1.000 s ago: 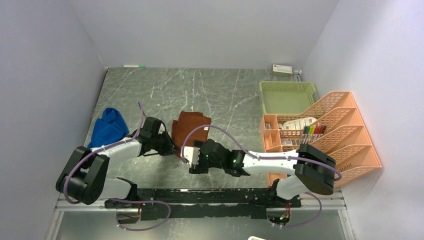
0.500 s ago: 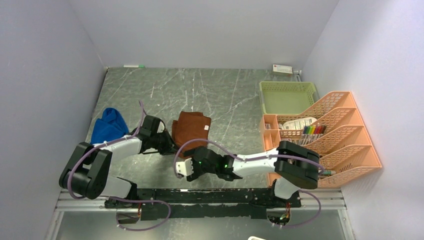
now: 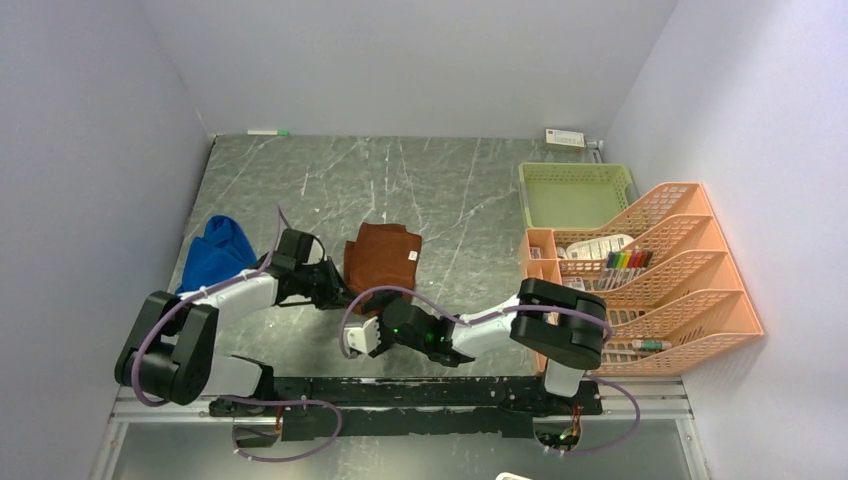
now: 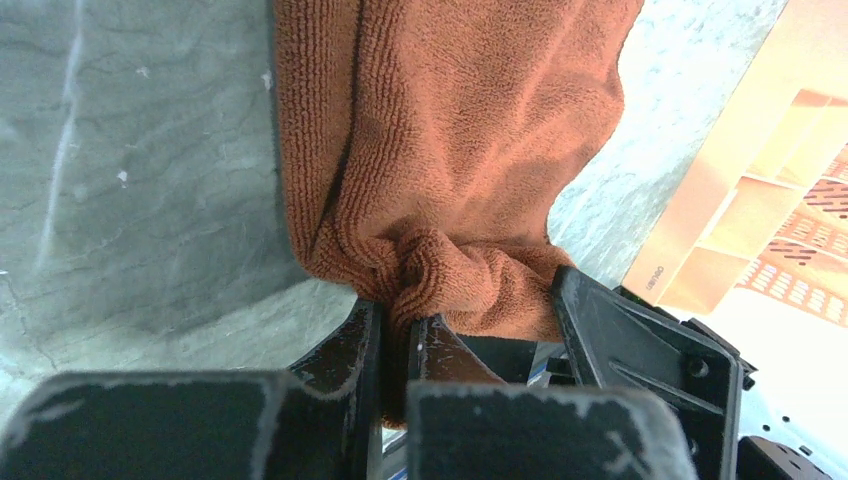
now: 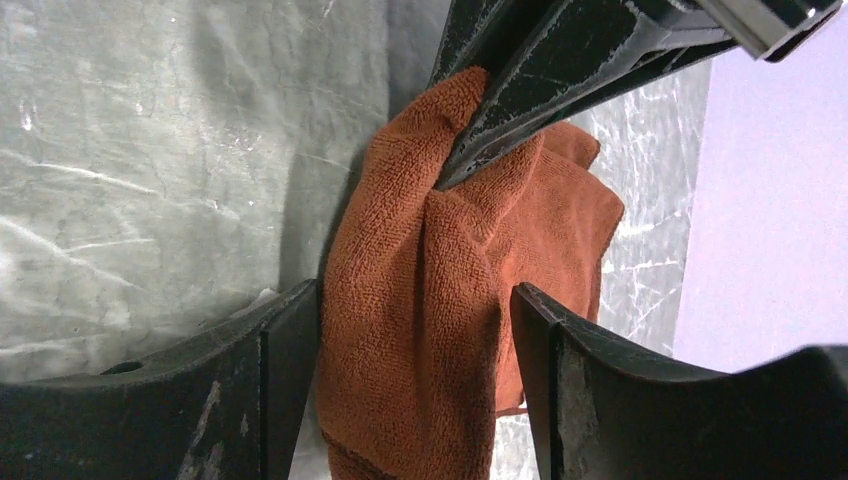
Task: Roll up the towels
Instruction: Roll the towel at the center of the board.
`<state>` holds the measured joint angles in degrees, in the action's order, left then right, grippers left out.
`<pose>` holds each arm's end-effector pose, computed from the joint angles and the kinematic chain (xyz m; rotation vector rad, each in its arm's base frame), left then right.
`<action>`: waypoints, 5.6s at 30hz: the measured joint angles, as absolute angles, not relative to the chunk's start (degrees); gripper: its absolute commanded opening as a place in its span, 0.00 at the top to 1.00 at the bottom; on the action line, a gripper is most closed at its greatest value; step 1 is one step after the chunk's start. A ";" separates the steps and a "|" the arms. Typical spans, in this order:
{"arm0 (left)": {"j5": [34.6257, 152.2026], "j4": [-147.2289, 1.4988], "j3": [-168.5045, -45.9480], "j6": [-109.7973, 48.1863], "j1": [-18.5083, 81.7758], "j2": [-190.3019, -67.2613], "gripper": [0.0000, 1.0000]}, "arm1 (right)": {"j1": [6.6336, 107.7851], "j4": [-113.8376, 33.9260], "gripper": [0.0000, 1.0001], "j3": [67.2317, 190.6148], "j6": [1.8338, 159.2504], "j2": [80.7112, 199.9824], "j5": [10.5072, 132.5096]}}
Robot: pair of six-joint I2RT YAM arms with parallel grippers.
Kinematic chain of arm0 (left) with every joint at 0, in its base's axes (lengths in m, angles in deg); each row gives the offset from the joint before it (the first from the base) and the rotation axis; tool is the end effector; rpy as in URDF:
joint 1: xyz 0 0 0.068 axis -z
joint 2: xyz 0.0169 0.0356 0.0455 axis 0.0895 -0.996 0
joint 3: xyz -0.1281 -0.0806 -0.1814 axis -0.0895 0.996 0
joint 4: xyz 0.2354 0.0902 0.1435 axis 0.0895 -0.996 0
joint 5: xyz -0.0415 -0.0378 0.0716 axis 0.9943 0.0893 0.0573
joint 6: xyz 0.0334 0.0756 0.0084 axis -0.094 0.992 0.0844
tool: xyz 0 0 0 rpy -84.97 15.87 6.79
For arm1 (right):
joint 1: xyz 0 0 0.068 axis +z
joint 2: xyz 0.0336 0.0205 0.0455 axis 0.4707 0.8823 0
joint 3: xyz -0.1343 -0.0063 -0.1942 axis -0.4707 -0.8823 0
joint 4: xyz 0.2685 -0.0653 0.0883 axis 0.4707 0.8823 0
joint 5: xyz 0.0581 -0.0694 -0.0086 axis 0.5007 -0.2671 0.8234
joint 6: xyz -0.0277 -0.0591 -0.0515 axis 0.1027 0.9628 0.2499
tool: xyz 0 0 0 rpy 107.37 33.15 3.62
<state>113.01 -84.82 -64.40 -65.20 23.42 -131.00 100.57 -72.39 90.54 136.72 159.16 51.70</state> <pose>0.2482 -0.1177 0.0513 -0.4699 2.7215 -0.9969 0.1238 0.3418 0.0449 -1.7662 1.1271 0.0196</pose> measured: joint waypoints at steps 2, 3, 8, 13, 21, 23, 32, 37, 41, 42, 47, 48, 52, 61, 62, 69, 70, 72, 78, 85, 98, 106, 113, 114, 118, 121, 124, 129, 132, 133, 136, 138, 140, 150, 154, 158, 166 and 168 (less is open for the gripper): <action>113.84 -85.38 -64.40 -64.72 22.57 -130.61 0.93 | 100.46 -73.98 0.35 90.19 137.11 159.75 51.07; 114.19 -85.56 -64.40 -64.57 22.17 -130.56 0.93 | 100.44 -74.59 0.36 89.95 137.18 159.93 50.96; 117.47 -85.58 -64.23 -64.09 19.88 -130.59 0.93 | 100.44 -76.76 0.44 88.64 136.87 160.30 50.94; 120.11 -85.43 -63.72 -64.02 18.89 -130.65 0.93 | 100.44 -77.37 0.62 88.88 136.09 161.65 50.96; 123.00 -84.64 -63.46 -63.76 17.14 -131.00 0.91 | 96.42 -66.83 0.97 95.05 130.58 161.94 59.09; 122.93 -84.99 -63.48 -63.34 16.73 -130.74 0.80 | 94.08 -61.24 0.97 97.60 128.20 161.17 64.14; 120.57 -94.24 -68.27 -58.25 12.88 -124.51 0.39 | 80.75 -38.40 0.98 111.77 116.09 160.96 93.80; 119.63 -97.43 -70.96 -55.37 12.29 -121.89 0.39 | 76.86 -33.55 0.98 114.76 109.40 163.03 105.25; 119.24 -99.33 -70.87 -54.05 12.29 -119.37 0.39 | 74.26 -30.90 0.96 116.60 104.18 166.16 114.26; 119.24 -99.48 -70.80 -53.88 12.29 -118.59 0.39 | 73.71 -30.42 0.95 117.17 103.00 166.99 116.25; 119.22 -100.18 -70.54 -53.68 12.34 -115.98 0.39 | 71.52 -29.04 0.94 120.95 96.70 171.71 124.47; 119.20 -100.12 -70.19 -53.75 12.58 -115.44 0.38 | 71.22 -29.04 0.94 121.78 95.35 172.95 125.78; 116.88 -99.94 -67.53 -55.54 16.51 -113.27 0.39 | 70.08 -29.37 0.94 123.20 90.93 177.54 129.56; 109.03 -97.60 -61.89 -61.03 23.72 -112.31 0.39 | 67.89 -33.81 0.93 123.02 81.01 180.12 133.10; 108.44 -97.03 -61.69 -61.29 23.88 -112.55 0.39 | 67.68 -34.01 0.93 123.02 80.37 180.28 133.30; 106.12 -89.10 -58.30 -63.93 24.27 -116.29 0.39 | 67.30 -34.27 0.92 123.00 79.35 180.34 134.37; 106.06 -88.03 -57.80 -64.48 24.34 -116.31 0.39 | 67.33 -33.96 0.92 123.00 79.59 180.34 134.41; 105.91 -86.37 -57.43 -65.25 24.44 -116.31 0.39 | 67.30 -33.35 0.92 123.00 80.11 180.41 134.48; 105.77 -81.82 -56.62 -68.11 24.49 -113.80 0.37 | 67.28 -32.87 0.91 123.00 80.59 181.33 134.87; 105.73 -79.20 -56.40 -70.51 24.49 -109.30 0.37 | 67.30 -32.89 0.91 123.00 80.57 182.90 135.11; 105.82 -71.85 -55.44 -71.21 28.07 -119.88 0.44 | 67.30 -31.21 0.90 123.48 80.99 183.82 135.02; 104.92 -70.54 -55.50 -70.69 30.08 -121.56 0.93 | 67.28 -27.08 0.49 124.66 82.30 183.32 132.92; 99.98 -81.58 -59.22 -69.55 30.41 -117.80 0.93 | 68.62 -25.48 0.23 123.07 88.77 165.94 102.22; 99.37 -83.31 -60.29 -69.29 30.43 -117.89 0.93 | 70.34 -26.77 0.23 121.89 91.37 161.70 95.22; 97.99 -87.55 -63.35 -68.68 30.48 -119.11 0.93 | 83.37 -34.25 0.23 115.64 103.28 148.80 74.19; 97.91 -88.60 -64.16 -68.55 30.48 -121.27 0.93 | 90.54 -39.51 0.24 109.52 110.43 145.46 67.11; 98.30 -88.55 -64.25 -68.57 30.46 -123.11 0.93 | 93.55 -41.22 0.25 103.61 115.34 145.52 62.57; 99.20 -87.92 -64.25 -68.61 30.41 -124.03 0.93 | 95.61 -42.09 0.30 100.60 119.83 148.34 58.30; 99.41 -87.81 -64.25 -68.61 30.35 -124.12 0.93 | 96.07 -43.75 0.32 100.99 120.94 150.55 58.20; 99.48 -87.81 -64.25 -68.59 30.35 -124.12 0.93 | 96.09 -43.97 0.33 101.17 121.07 151.10 58.37; 99.52 -87.83 -64.25 -68.59 30.28 -124.12 0.93 | 96.13 -44.10 0.34 102.35 121.01 152.93 59.92; 99.59 -87.85 -64.25 -68.61 30.08 -124.12 0.93 | 96.11 -44.08 0.36 103.37 120.50 153.98 61.76; 99.72 -87.85 -64.25 -68.61 29.93 -124.12 0.93 | 96.13 -44.02 0.37 104.25 119.52 154.73 63.88; 99.68 -88.12 -64.25 -68.57 29.30 -124.07 0.93 | 96.13 -44.17 0.36 107.42 112.35 156.37 70.48; 99.68 -88.29 -64.25 -68.52 29.19 -123.88 0.93 | 96.13 -44.39 0.36 108.03 111.34 158.90 67.70; 99.70 -88.57 -64.25 -68.52 28.95 -123.68 0.93 | 96.05 -44.61 0.52 108.01 110.89 161.81 65.54; 100.33 -89.89 -64.25 -67.63 27.31 -122.67 0.61 | 93.40 -45.55 1.00 110.06 108.44 164.02 66.85; 101.16 -90.69 -64.33 -66.64 25.97 -122.19 0.47 | 92.00 -45.46 1.00 110.30 107.37 164.06 70.17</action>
<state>101.16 -90.69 -64.33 -66.64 25.97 -122.19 92.00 -45.46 110.30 107.37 164.06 70.17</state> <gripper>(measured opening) 0.357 0.070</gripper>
